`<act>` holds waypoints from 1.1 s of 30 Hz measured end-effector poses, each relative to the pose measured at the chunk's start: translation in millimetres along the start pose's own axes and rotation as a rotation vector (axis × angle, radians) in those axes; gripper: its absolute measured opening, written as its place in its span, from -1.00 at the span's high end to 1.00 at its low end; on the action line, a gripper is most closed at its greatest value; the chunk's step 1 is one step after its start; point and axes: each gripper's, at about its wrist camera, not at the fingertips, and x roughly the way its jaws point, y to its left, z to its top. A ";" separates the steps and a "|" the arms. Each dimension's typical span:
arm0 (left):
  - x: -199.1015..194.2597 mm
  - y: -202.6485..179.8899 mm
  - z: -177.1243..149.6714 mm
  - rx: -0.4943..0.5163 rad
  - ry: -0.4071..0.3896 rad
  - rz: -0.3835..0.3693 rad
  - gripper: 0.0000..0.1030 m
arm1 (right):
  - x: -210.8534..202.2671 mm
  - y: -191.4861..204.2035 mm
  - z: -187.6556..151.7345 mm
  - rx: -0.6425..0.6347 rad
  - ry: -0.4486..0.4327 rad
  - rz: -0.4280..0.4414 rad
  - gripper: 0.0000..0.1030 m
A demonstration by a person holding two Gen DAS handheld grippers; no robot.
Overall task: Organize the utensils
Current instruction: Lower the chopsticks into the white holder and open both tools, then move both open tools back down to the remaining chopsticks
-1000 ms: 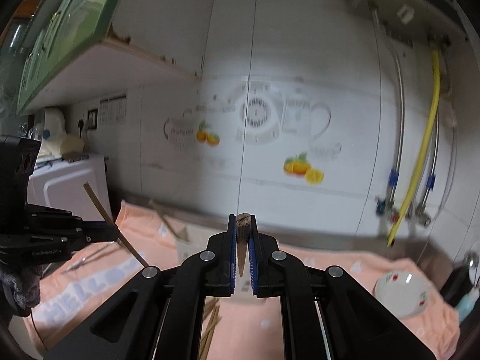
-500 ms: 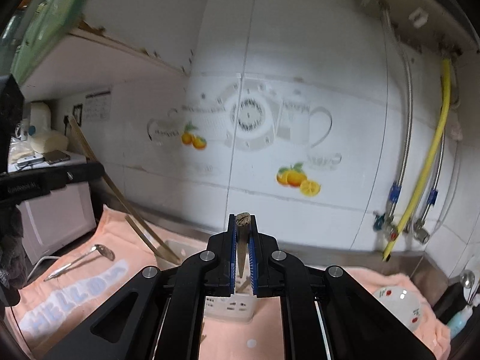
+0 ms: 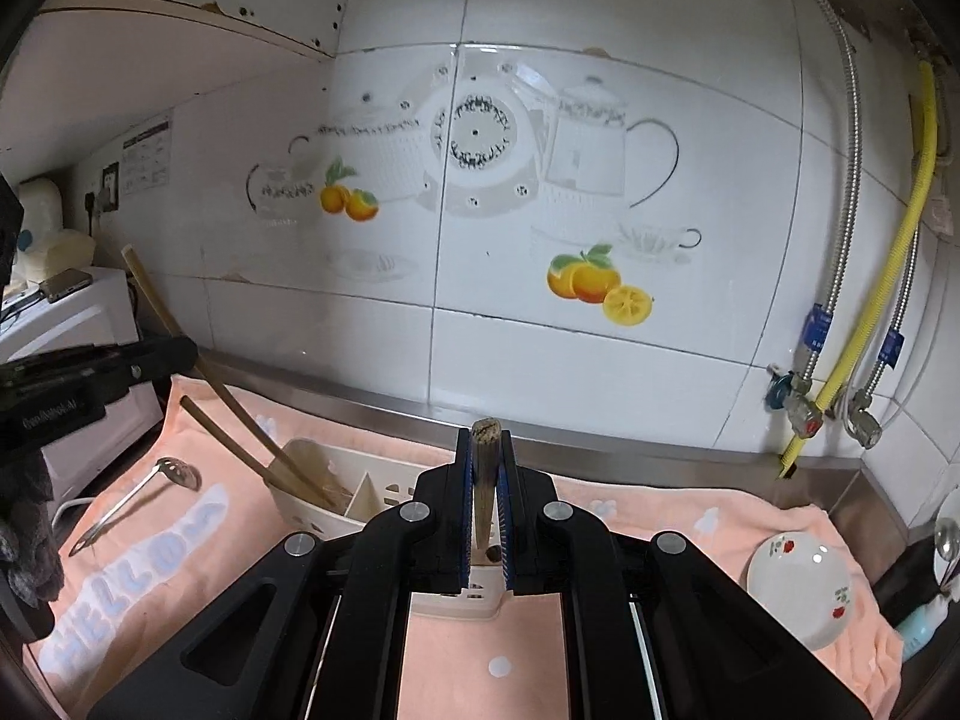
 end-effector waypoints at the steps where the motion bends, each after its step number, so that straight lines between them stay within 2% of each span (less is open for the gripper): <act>1: 4.5 1.5 -1.4 -0.003 0.013 0.000 0.89 | 1.7 -0.9 -0.7 0.003 0.002 0.001 0.86; 8: 19.0 7.2 -11.8 -0.002 0.059 0.020 0.88 | -7.9 -4.2 -1.6 0.008 -0.030 -0.003 0.85; 12: 17.5 5.4 -13.9 0.011 0.059 0.021 0.87 | -22.9 -4.4 -0.8 0.006 -0.063 0.000 0.70; 14: 13.7 4.2 -14.2 0.017 0.051 0.023 0.83 | -31.5 -4.3 -2.2 0.009 -0.077 0.003 0.55; 18: 1.6 2.4 -17.4 0.028 0.036 0.034 0.69 | -48.1 -3.8 -9.9 0.017 -0.097 0.016 0.42; 21: -7.4 1.9 -20.5 0.033 0.028 0.037 0.66 | -58.9 -2.9 -18.8 0.029 -0.108 0.028 0.19; 23: -14.4 1.3 -23.5 0.034 0.023 0.036 0.58 | -65.8 -1.3 -26.3 0.032 -0.111 0.035 0.06; 27: -27.9 -1.6 -33.1 0.049 0.014 0.039 0.22 | -77.0 1.4 -42.1 0.039 -0.109 0.047 -0.23; 28: -31.1 -2.4 -36.5 0.052 0.014 0.036 0.17 | -80.8 2.6 -47.7 0.040 -0.113 0.052 -0.36; 33: -40.3 -5.2 -59.6 0.071 0.039 0.037 0.03 | -91.9 9.7 -70.4 0.039 -0.120 0.040 -0.67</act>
